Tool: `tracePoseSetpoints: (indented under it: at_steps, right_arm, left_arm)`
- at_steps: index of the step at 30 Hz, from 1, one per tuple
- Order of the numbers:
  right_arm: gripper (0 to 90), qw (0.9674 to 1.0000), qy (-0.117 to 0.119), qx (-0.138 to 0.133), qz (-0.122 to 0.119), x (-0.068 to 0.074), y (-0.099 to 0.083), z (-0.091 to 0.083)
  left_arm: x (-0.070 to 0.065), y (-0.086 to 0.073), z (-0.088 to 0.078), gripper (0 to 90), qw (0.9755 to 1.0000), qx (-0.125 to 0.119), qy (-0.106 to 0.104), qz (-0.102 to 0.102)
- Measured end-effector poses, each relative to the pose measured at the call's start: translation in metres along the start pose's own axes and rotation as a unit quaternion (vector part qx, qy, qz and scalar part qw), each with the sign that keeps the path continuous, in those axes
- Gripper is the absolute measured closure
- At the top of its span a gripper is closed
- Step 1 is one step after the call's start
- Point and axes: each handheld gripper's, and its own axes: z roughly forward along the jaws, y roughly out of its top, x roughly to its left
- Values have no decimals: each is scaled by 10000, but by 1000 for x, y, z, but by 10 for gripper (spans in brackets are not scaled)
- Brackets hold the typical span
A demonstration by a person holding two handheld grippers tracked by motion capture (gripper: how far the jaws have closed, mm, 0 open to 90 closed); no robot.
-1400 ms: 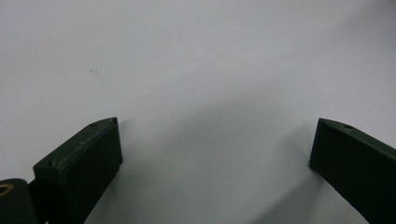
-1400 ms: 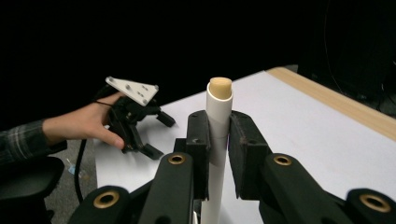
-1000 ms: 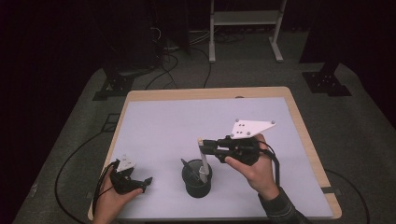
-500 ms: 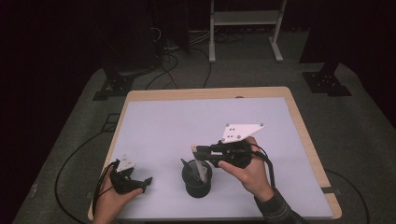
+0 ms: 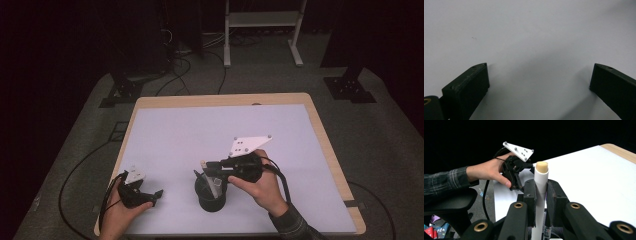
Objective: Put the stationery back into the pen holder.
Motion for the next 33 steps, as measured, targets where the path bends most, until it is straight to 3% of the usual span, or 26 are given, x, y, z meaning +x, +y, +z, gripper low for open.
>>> tracePoseSetpoints:
  at_steps: [12, 33]
  right_arm:
    - [781, 9999, 38, 154, 67, -1, -7, 7]
    - [780, 9978, 52, 655, 80, -2, -26, 31]
  left_arm:
    - [0, 0, 0, 14, 10000, 2, 0, 0]
    - [0, 0, 0, 14, 10000, 7, -2, 1]
